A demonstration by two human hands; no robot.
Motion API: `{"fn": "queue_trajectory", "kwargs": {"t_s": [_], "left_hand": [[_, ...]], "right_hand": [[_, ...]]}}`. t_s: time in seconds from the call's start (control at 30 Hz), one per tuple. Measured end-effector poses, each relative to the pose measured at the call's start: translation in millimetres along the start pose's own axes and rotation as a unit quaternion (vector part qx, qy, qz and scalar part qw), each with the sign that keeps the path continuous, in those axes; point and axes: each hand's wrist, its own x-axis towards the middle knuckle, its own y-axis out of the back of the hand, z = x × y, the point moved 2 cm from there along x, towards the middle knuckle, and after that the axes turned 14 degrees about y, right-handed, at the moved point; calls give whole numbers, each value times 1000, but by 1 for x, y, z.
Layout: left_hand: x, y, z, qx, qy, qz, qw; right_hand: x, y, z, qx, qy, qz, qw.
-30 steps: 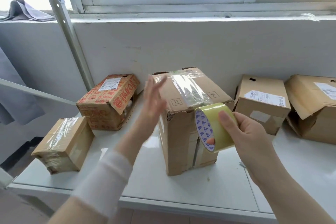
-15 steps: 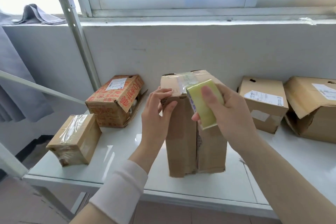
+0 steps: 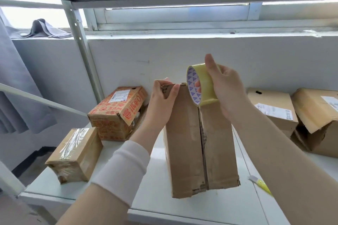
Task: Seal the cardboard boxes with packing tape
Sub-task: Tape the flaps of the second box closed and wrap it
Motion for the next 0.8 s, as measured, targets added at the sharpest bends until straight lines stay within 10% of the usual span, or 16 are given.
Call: {"fn": "queue_trajectory", "kwargs": {"t_s": [0.8], "left_hand": [[101, -6, -26, -8, 72, 15, 997]], "right_hand": [[48, -23, 101, -45, 90, -43, 994]]}}
